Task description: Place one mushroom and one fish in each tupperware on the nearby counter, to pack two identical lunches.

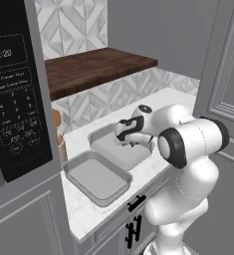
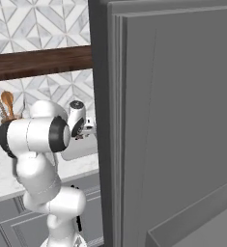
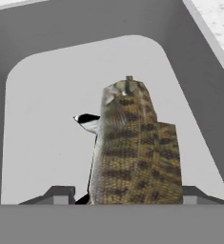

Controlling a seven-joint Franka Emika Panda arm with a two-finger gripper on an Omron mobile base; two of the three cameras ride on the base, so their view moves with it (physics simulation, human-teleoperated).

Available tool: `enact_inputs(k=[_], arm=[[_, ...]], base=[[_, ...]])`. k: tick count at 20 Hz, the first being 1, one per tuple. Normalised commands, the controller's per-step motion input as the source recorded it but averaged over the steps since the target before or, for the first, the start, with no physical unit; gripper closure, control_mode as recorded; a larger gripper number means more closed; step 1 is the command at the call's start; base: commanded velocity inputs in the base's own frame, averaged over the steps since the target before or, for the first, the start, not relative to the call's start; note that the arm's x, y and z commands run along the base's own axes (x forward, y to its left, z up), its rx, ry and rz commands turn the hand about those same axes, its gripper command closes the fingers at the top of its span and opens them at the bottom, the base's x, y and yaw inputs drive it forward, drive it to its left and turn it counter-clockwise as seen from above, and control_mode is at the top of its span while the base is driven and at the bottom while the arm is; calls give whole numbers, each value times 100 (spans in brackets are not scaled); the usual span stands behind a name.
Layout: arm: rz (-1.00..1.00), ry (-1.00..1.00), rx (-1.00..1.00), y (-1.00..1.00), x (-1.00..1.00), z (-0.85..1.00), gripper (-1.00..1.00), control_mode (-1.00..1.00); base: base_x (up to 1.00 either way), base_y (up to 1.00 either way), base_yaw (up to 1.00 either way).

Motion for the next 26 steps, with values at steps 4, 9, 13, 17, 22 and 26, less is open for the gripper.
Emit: enact_inputs(k=[4,9,13,17,22,26], arm=[[0,-4,-1,8,47,-10,100,-100],[0,-8,-4,17,41,-4,-100,-100],[0,-6,-6,24,31,-17,-100,-100],[0,-3,-2,4,7,11,-100,-100],[-4,1,0,-12,-57,91,-100,-100],[-9,0,2,-23,-100,63,-100,-100]], base=[[0,0,0],[0,0,0],[0,0,0],[0,0,0],[0,0,0],[0,0,0]])
